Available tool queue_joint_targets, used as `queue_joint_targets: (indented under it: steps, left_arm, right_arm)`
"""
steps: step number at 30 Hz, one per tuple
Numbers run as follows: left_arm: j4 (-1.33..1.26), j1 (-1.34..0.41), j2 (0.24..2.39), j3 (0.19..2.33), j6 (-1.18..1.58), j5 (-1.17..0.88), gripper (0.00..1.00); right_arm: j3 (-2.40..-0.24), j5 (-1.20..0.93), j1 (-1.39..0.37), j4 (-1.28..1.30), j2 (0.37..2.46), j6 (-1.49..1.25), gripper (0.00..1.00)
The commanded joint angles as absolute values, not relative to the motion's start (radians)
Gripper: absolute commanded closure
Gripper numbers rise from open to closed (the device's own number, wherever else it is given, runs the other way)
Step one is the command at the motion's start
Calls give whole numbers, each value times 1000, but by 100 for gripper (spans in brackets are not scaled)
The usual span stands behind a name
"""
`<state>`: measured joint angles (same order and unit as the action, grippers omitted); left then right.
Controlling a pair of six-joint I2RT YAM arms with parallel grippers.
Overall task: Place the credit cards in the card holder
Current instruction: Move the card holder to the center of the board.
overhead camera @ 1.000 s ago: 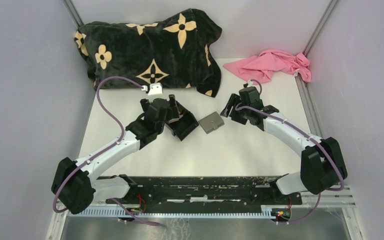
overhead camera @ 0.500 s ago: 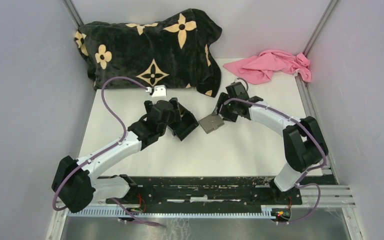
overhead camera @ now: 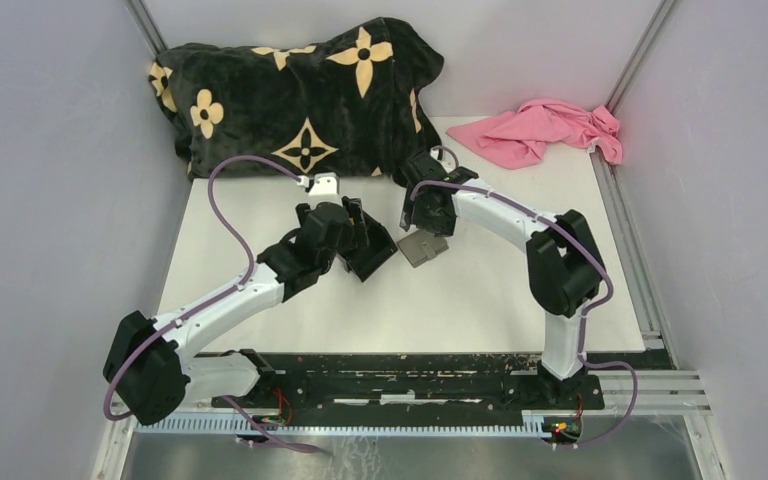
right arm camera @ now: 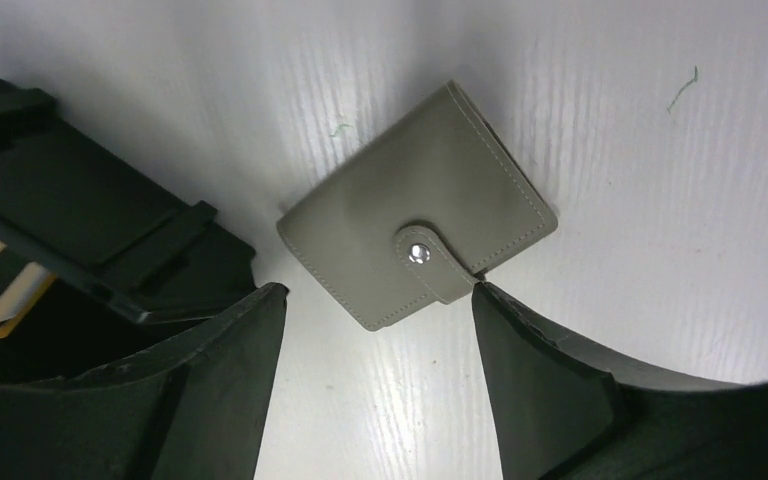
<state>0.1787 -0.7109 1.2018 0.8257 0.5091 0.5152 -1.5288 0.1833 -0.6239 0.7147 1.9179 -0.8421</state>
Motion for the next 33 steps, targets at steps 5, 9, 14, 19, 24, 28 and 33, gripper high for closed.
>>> queue_joint_targets:
  steps: [5,9,14,19,24,28,33]
  left_arm:
    - [145,-732,1152,835,568,459,14]
    - [138,-735,1131,819,560,453,14]
    - [120,-735,1111,794,552,452,14]
    - [107,-735,1095,779,544,449,15]
    - [88,-735,1080,766,535,446,15]
    - [85,-735,1078,760,534,446,15]
    - [83,-735,1078,752,537,444,15]
  right_arm:
    - [-1589,279,-644,869,1976,-931,25]
    - [-1575,282,-650,871,1996,-971,26]
    - [-1582,284,-653,858,2034,-1011,26]
    - [-1614,325,-653,861,2065,-1037,26]
    - [-1644,360,-653,866,2088,-1054,25]
    - [-1647,390,-652,873,2095,-1066,25]
    - [-1594,391,-646,860,2087,-1092,28]
